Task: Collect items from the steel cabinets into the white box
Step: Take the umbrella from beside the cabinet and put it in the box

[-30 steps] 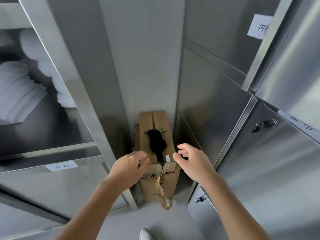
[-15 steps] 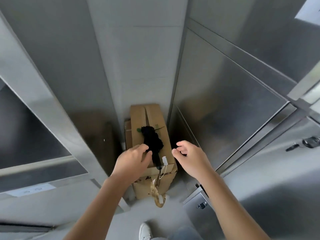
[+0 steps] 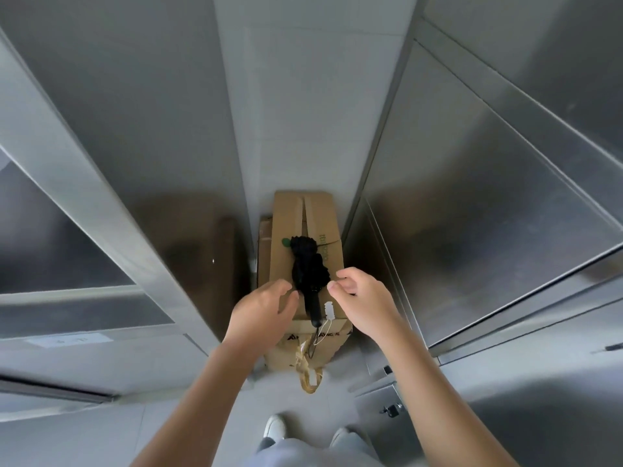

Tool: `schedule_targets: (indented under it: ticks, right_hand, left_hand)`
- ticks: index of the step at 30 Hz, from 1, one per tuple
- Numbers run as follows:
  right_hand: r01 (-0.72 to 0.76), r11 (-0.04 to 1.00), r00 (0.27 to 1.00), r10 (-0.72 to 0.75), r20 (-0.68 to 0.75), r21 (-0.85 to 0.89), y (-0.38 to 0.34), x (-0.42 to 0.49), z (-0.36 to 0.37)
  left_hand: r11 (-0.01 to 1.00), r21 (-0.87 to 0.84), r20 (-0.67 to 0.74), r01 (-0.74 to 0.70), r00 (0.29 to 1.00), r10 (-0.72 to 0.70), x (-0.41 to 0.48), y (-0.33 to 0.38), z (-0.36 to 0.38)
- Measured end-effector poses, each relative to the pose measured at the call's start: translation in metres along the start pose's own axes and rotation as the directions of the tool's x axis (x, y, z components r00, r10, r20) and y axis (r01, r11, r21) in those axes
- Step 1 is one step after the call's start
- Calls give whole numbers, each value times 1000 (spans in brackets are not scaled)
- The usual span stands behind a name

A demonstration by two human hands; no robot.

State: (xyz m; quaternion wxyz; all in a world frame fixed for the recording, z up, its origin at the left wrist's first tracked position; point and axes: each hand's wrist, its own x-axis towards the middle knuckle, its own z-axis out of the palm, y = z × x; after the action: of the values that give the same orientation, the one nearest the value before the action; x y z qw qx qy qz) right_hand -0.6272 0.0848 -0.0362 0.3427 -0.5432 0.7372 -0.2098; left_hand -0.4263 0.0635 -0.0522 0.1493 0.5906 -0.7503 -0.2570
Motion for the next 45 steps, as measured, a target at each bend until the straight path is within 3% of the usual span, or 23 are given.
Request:
schedule_targets:
  ticks: [11, 21, 27, 33, 40, 45]
  right_hand:
    - [68, 997, 998, -67, 17, -38, 11, 8, -24]
    - [63, 997, 998, -62, 31, -49, 3, 52, -30]
    - [-38, 998, 996, 43, 79, -55, 13, 100, 6]
    - [-115, 993, 989, 116, 92, -13, 33, 162, 61]
    - [-145, 985, 989, 145, -1, -97, 53, 233, 106]
    - [-270, 961, 959, 274, 69, -61, 74, 280, 149]
  left_hand:
    - [997, -27, -69, 69, 995, -70, 2, 16, -1]
    - [998, -8, -30, 58, 998, -59, 43, 10, -12]
    - [999, 38, -67, -3, 998, 5, 79, -16, 11]
    - [997, -3, -38, 80, 996, -80, 110, -65, 55]
    - [990, -62, -44, 127, 991, -130, 129, -91, 96]
    - [988, -81, -22, 131, 991, -133, 141, -94, 111]
